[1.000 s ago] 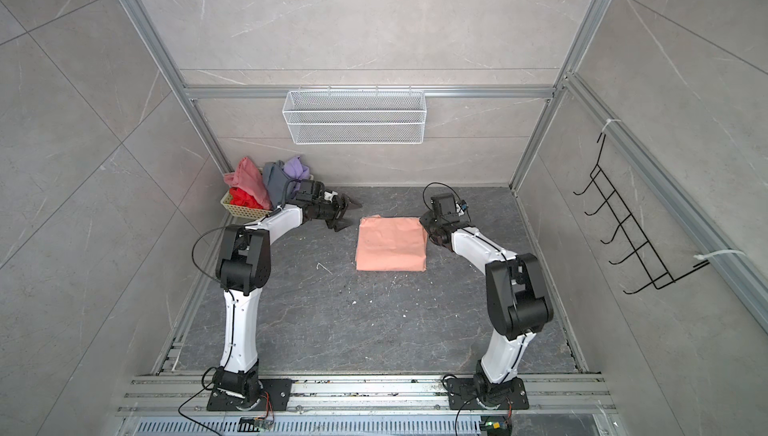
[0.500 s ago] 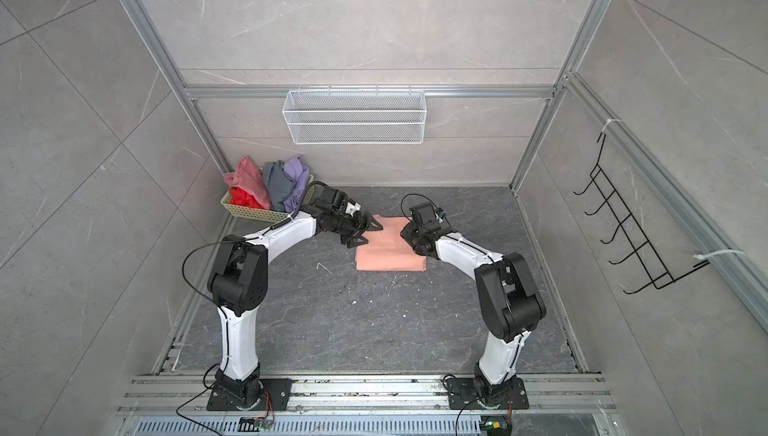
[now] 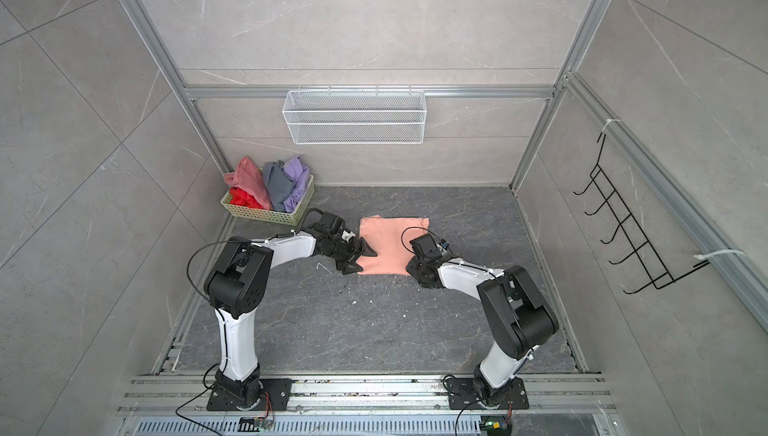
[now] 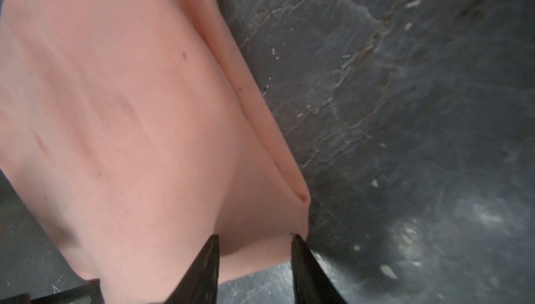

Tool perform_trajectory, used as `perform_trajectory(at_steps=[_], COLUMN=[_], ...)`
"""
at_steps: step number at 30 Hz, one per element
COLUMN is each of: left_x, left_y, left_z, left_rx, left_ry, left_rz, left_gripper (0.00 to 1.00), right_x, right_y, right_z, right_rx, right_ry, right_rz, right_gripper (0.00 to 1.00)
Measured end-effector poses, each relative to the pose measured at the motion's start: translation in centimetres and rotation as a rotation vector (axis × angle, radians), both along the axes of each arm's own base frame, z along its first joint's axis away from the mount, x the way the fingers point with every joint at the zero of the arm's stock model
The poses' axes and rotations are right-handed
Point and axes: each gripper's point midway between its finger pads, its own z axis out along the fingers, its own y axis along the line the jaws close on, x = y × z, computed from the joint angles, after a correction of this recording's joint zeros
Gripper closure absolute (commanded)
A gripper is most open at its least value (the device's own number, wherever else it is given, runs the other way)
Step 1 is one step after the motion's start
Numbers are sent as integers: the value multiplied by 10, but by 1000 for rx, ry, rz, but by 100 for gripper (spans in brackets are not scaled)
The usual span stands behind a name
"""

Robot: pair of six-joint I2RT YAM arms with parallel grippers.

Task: Fold and stack the t-shirts

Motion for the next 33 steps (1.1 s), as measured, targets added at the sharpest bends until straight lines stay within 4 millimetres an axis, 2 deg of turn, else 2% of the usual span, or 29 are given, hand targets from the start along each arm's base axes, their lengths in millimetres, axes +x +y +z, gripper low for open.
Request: perform_trajectory(at_steps=[3,5,8,12,16,20,24,29,33], left_x=[0,-1,6,27,49,67,80,74,69], left_y=[3,8,15,25,30,30,30,28,0], left_z=[3,7,20,47,60,48,17,-12,-14], left_rx=[15,48,119,220,304,360,437,527,533], left_ry=[-11,-20,-65,-176,-261,-285,-262,-227,-247], left_rz=[6,5,0,-9,-24,-30,-29,-52,-92], left_gripper=[20,20,19,19,20,20,20,20,20], right_x=[-6,-7,0,18,30,40,40,29,12], right_y=[-6,-8,-6,3,5,2,-8,-27,-49], right_z=[3,14,45,93,131,166,187,199,212], right_rx=[-22,-29,-14,33,39,35,34,10,-5], right_ry=[6,-12,-74,-181,-258,-324,-365,-371,-387], right_rz=[0,10,17,17,16,9,-11,-40,-79], right_gripper=[55,54,51,48,42,40,39,38,36])
